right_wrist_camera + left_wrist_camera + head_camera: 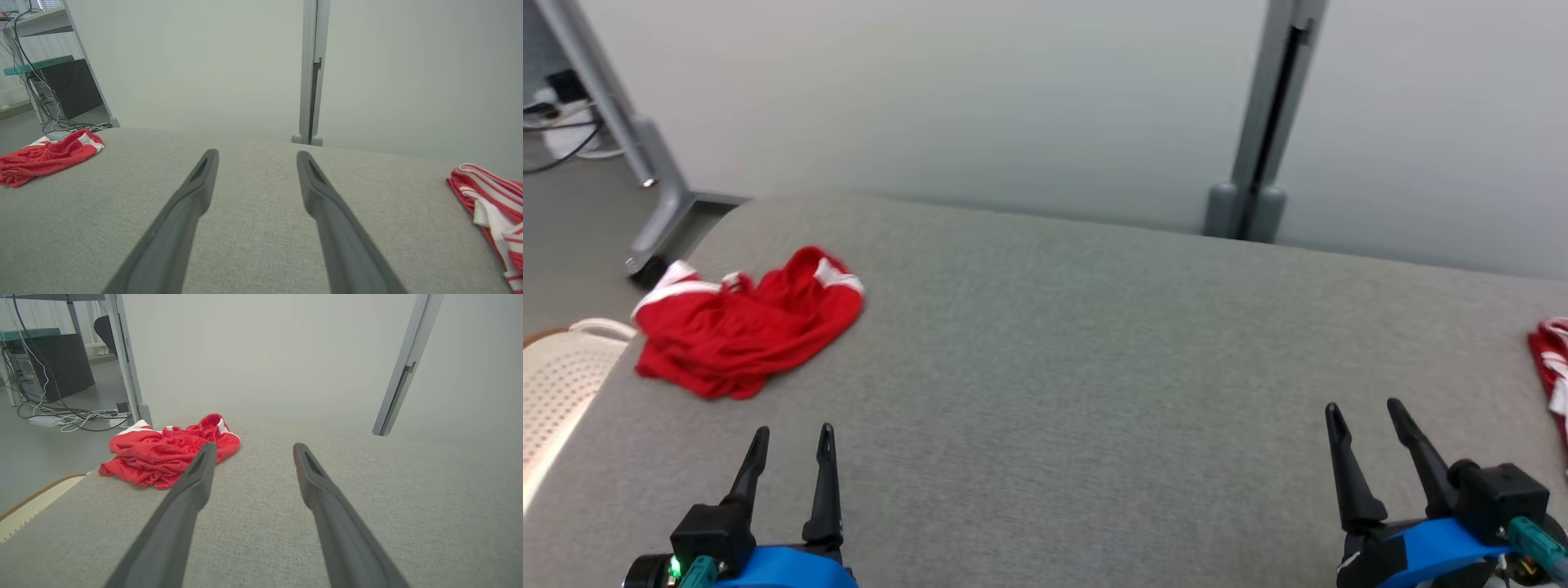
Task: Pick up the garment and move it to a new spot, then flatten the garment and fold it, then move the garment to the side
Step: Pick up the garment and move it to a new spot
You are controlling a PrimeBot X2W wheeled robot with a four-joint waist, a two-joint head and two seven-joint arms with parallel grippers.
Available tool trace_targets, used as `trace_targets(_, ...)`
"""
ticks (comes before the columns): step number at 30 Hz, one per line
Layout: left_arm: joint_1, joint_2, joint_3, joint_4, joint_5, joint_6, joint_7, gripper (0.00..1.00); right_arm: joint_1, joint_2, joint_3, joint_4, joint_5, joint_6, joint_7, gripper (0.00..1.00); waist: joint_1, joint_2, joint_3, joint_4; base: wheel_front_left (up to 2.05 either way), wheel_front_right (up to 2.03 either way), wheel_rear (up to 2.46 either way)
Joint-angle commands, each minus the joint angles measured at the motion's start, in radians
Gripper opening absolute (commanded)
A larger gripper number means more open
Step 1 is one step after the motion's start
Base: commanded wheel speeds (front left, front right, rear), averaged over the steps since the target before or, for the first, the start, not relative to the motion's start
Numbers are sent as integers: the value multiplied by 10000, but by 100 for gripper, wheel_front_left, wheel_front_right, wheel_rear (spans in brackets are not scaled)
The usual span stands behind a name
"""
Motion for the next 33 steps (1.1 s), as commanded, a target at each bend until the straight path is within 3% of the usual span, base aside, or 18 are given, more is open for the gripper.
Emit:
trace_targets(1, 11, 50, 32, -49, -25, 16, 2, 100, 42, -3, 14, 38, 0, 2, -46, 100, 1, 0, 239, 461, 0, 0, 0)
trace_targets(9, 86, 84, 43, -123, -79, 71, -3, 100, -69, -5, 361, 157, -80, 2, -33, 100, 1, 0, 334, 1700, 0, 0, 0)
trace_targets(18, 252, 85, 18, -205, -166, 135, -6, 100, -69, -8, 499, 96, -109, 2, 70, 100, 1, 0, 338, 2477, 0, 0, 0)
trace_targets(26, 232, 211, 87, -319, -173, 197, 12, 100, -49, -8, 533, 19, -79, 2, 88, 100, 1, 0, 397, 2584, 0, 0, 0)
trace_targets(33, -400, 514, 475, -866, -424, 230, 145, 100, -252, -9, 638, -120, -158, 2, 24, 100, 1, 0, 862, 2235, 0, 0, 0)
